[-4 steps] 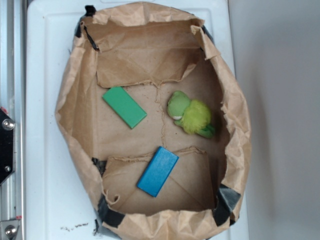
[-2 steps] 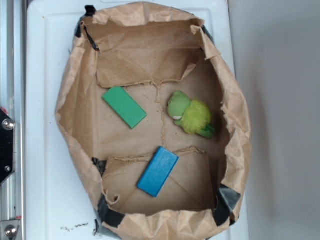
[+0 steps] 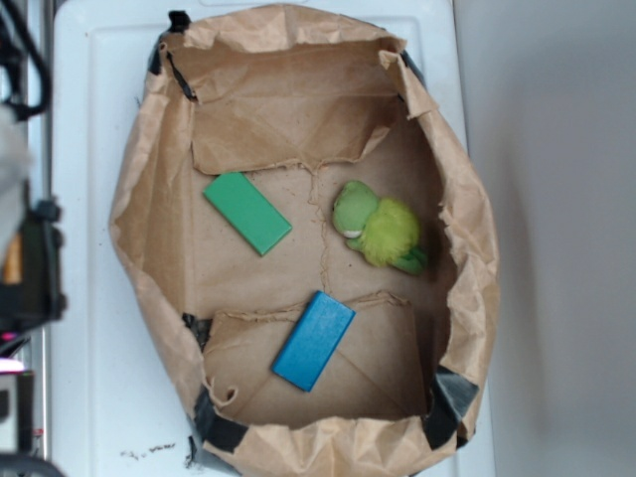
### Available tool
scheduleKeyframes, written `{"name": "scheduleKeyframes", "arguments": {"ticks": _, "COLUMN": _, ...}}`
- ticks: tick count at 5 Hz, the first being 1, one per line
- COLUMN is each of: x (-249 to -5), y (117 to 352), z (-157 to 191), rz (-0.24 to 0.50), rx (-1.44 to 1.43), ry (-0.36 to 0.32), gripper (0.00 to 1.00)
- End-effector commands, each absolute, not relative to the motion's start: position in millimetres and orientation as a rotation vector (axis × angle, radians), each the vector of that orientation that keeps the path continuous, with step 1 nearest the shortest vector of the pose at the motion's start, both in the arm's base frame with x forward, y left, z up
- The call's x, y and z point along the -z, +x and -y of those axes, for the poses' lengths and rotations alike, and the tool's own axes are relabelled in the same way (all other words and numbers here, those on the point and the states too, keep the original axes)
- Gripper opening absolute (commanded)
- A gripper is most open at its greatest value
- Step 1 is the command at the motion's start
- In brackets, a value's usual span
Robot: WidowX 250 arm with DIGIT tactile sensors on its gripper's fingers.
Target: Grab the green block.
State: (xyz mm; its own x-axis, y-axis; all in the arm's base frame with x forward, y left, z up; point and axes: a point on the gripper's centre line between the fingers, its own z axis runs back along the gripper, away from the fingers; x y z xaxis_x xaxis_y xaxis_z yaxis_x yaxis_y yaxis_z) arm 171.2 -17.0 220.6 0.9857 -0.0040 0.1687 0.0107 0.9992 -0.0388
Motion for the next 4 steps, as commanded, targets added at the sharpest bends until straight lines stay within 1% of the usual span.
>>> {"name": "scheduleKeyframes", "arguments": {"ticks": 1, "x": -191, "y": 204, "z": -8, "rz": 0.17, "rx": 0.031, "ry": -0.003, "gripper": 1.0}}
{"name": "scheduleKeyframes", "arguments": {"ticks": 2, "x": -175, "y": 218, "z": -21, "rz": 0.166, "rx": 0.057, "ry": -0.03, "gripper": 1.0}}
{"name": "scheduleKeyframes", "arguments": {"ticks": 3, "x": -161, "y": 230, "z": -31, "rz": 0.137, "rx": 0.029, "ry": -0.023, "gripper": 1.0}}
{"name": "scheduleKeyframes", "arguments": {"ticks": 4, "x": -152, "y": 233, "z": -39, "rz": 0.097, "rx": -0.059, "ry": -0.005, "gripper": 1.0}}
